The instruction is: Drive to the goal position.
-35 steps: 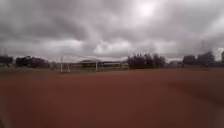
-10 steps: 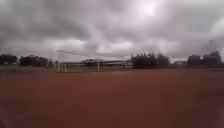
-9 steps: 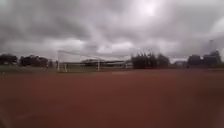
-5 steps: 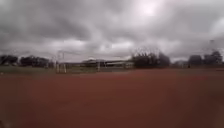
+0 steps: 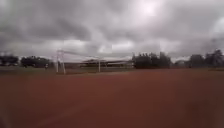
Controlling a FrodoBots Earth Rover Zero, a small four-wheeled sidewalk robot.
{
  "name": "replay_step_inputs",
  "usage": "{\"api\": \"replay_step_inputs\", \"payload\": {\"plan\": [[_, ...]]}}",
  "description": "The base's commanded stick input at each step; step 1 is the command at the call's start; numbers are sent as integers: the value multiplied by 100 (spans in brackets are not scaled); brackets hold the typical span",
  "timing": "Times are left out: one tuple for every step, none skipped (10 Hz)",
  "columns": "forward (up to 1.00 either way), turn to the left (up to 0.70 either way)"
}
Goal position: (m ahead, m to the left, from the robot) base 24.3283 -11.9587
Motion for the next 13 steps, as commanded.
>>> {"api": "replay_step_inputs", "payload": {"plan": [[70, -35], [70, -35], [70, -35], [70, -35], [70, -35], [70, -35], [70, -35], [70, -16], [70, 0], [70, 0], [70, 0], [70, 0], [70, 0]]}}
